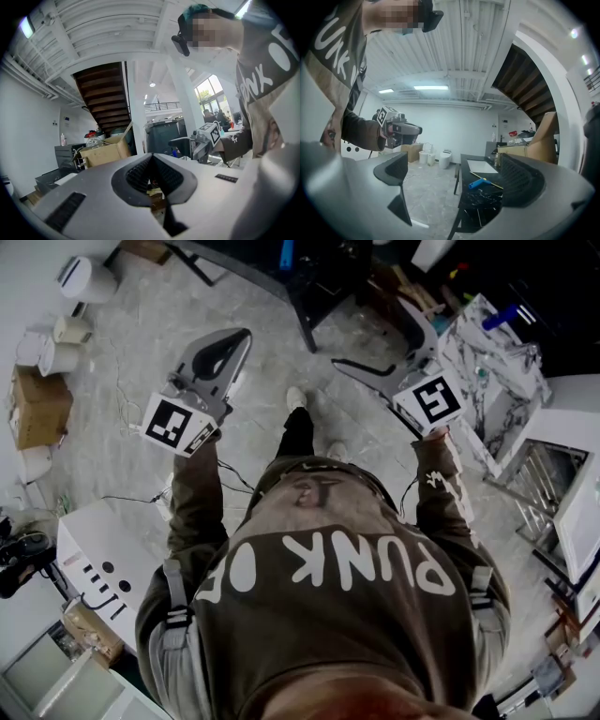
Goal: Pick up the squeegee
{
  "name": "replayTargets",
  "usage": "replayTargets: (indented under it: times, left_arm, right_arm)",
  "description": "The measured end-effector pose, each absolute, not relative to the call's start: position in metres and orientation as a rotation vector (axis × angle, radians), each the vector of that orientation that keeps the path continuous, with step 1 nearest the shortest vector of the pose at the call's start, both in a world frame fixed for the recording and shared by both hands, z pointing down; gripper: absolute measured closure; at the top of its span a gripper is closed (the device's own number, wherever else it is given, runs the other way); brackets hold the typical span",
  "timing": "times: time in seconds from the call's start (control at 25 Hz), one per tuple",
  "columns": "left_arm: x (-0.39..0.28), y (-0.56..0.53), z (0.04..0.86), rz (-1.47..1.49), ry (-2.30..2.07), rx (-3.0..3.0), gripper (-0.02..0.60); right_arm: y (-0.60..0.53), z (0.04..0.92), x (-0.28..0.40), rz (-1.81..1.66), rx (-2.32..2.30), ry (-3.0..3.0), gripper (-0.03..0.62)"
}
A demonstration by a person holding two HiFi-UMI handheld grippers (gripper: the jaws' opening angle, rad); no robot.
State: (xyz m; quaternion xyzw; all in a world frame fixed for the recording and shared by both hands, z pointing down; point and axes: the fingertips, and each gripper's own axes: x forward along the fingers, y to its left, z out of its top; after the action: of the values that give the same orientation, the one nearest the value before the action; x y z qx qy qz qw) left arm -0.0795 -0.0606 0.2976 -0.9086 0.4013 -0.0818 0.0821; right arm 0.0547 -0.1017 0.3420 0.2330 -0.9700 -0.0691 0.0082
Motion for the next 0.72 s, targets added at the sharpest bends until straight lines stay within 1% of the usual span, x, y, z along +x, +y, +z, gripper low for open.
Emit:
replayTargets:
  times: [0.36,0.6,0.72]
  left_arm:
    - [-0.116,-0.132,0.309,-0.225,1.191,-2.742,0.578]
    - [-0.15,-0.186,0.322,-0.296,1.175,-2.75,0.578]
    - [-0.162,-0.211,0.322,-0.272,1.16,-2.765,0.578]
  right_arm:
    - [-0.173,0.357,0.018,-0.172,0.773,-2.992,-0.001]
    - [-0.235,0.374,-0.016,-0.112,0.831,-2.921,-0.001]
    - [-0.267,0.381,-0.035,-0.066,0.884,-2.897,-0.001]
